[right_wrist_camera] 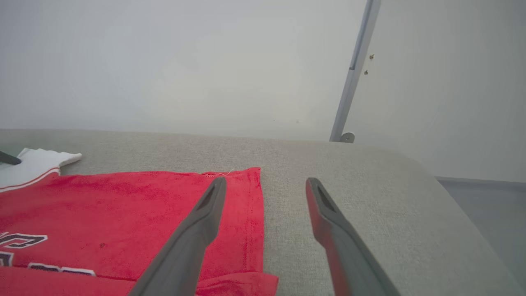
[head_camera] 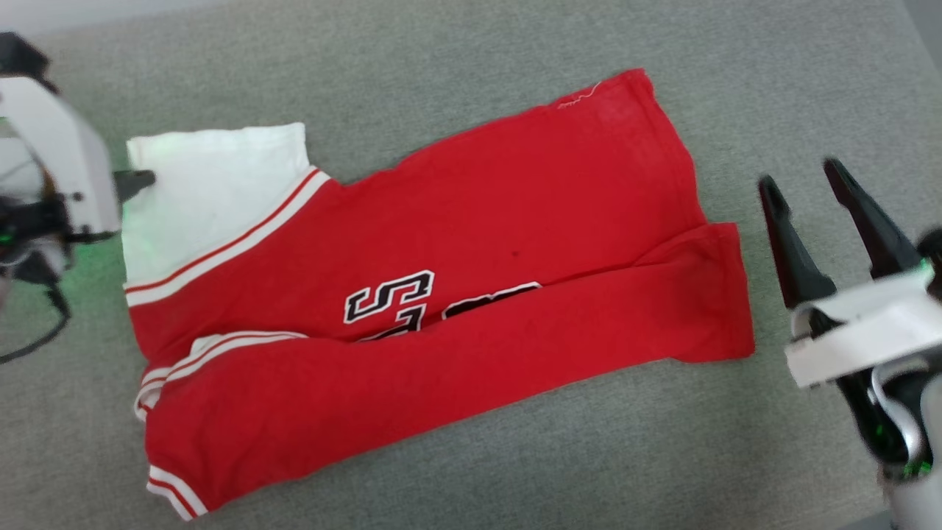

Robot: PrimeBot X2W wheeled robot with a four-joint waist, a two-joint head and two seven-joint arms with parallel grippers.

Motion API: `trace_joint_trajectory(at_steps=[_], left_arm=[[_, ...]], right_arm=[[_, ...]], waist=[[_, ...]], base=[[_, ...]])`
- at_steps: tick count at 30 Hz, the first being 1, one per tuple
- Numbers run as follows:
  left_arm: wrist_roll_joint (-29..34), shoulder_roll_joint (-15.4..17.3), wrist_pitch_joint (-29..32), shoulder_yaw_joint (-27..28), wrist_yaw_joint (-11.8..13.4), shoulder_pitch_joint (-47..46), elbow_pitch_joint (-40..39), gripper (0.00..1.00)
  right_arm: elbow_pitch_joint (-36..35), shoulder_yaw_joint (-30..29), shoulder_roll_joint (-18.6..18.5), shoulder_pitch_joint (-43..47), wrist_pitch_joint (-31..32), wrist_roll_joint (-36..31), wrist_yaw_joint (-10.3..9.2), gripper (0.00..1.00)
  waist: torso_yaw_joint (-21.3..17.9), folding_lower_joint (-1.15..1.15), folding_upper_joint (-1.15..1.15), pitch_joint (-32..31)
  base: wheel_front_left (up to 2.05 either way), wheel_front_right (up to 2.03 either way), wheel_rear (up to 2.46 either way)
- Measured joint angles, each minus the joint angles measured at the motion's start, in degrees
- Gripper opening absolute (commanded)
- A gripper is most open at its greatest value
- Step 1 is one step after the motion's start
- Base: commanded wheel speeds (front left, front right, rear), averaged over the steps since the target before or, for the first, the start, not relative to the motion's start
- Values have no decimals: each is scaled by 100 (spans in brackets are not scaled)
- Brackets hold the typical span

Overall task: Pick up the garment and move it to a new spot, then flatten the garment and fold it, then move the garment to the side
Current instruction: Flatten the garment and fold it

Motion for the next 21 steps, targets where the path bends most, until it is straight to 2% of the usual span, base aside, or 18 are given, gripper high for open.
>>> trace_joint_trajectory(at_steps=[5, 8, 12, 17, 21], left_arm=[[-137, -162, -119, -40, -16, -34, -224, 0], [-156, -263, -200, -98, -18, -86, -356, 0], [-187, -355, -260, -185, -22, -237, -557, 0], [-220, -424, -370, -299, -40, -422, -698, 0], [-292, -481, -456, -382, -42, -523, -737, 0]], right_arm=[[375, 543, -457, -1062, 686, 122, 0, 100], [984, 876, -671, -1784, 1319, 364, 0, 100], [1968, 1043, -879, -2901, 1883, 693, 0, 100], [3105, 1499, -966, -3811, 3006, 1177, 0, 100], [3493, 1982, -1003, -4111, 4055, 1737, 1, 100]], waist=[[155, 0, 0, 57], [292, 0, 0, 100], [496, 0, 0, 217], [749, 0, 0, 413], [927, 0, 0, 535]], base=[[0, 0, 0], [0, 0, 0], [0, 0, 0], [0, 0, 0], [0, 0, 0]])
